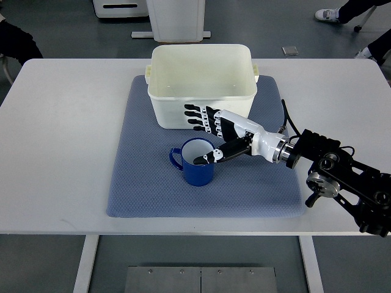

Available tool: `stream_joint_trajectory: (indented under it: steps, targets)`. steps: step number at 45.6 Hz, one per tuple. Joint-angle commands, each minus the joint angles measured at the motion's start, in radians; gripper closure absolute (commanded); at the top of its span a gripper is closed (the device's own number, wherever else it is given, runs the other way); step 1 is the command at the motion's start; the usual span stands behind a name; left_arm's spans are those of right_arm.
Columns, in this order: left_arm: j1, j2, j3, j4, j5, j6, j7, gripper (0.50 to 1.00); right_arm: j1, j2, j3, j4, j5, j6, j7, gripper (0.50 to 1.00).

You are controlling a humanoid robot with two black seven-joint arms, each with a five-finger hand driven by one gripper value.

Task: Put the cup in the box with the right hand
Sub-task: 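Close the right hand fingers around the blue mug's body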

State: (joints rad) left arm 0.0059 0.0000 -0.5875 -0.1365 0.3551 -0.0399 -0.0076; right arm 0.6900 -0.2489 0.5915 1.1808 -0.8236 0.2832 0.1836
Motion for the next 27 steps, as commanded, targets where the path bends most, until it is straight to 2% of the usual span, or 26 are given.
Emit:
stream_joint_trajectory:
  steps: [1, 27]
  targets:
    - [0.000, 0.000, 0.000, 0.000, -0.001, 0.000, 0.000, 0.500, -0.010, 0.011, 0.001, -0.015, 0.000, -0.004, 0.010, 0.505]
    - [0.000, 0.000, 0.000, 0.000, -0.001, 0.000, 0.000, 0.500, -0.056, 0.062, -0.002, -0.046, -0.039, -0.007, 0.017, 0.505]
